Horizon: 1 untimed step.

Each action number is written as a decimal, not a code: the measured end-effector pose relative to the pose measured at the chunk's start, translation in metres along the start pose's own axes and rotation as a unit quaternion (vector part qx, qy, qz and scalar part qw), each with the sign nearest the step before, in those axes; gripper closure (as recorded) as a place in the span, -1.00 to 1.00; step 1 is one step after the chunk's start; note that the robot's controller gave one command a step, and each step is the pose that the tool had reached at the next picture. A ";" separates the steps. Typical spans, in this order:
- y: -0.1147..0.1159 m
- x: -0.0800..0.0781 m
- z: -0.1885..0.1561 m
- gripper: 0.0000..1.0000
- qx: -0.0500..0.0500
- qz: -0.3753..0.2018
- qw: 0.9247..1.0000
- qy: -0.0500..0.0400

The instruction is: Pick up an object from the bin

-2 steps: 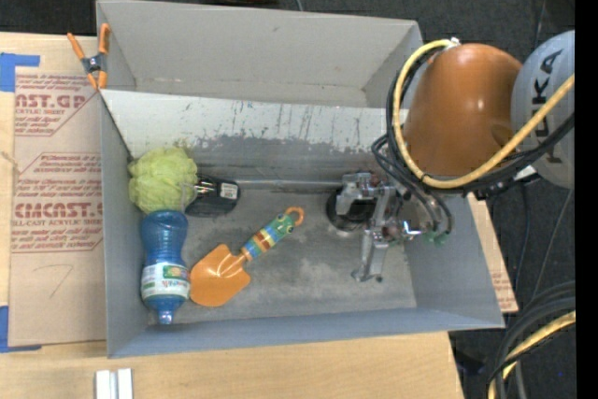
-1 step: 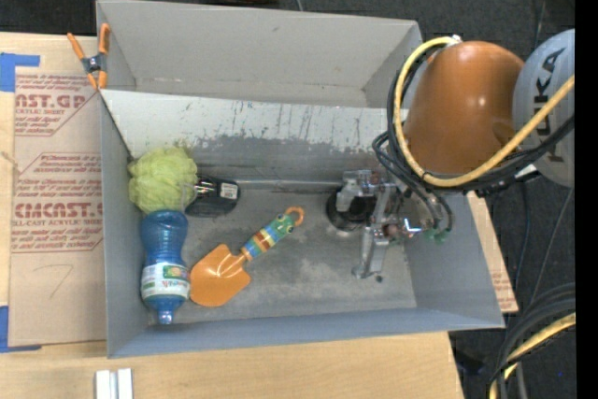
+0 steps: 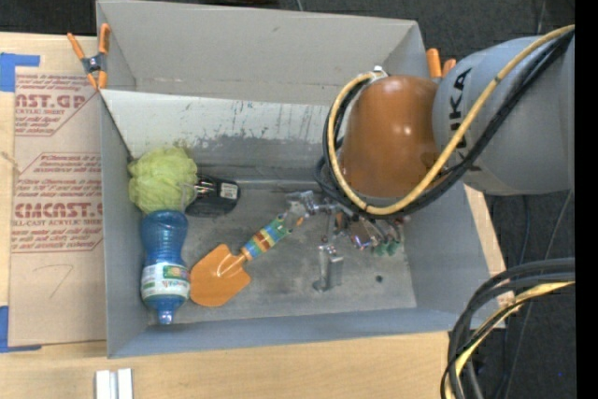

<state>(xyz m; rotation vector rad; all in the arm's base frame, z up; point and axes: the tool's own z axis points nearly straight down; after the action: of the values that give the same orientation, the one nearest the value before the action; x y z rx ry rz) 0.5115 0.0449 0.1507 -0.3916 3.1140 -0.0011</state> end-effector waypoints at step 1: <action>0.052 -0.044 -0.010 -1.00 0.000 -0.072 0.997 -0.003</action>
Offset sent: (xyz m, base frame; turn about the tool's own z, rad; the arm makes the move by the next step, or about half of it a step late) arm 0.0485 0.0595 -0.0219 -0.3136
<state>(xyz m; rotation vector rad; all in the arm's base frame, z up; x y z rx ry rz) 0.5408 0.1063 0.1604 -0.6137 3.0714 -0.0015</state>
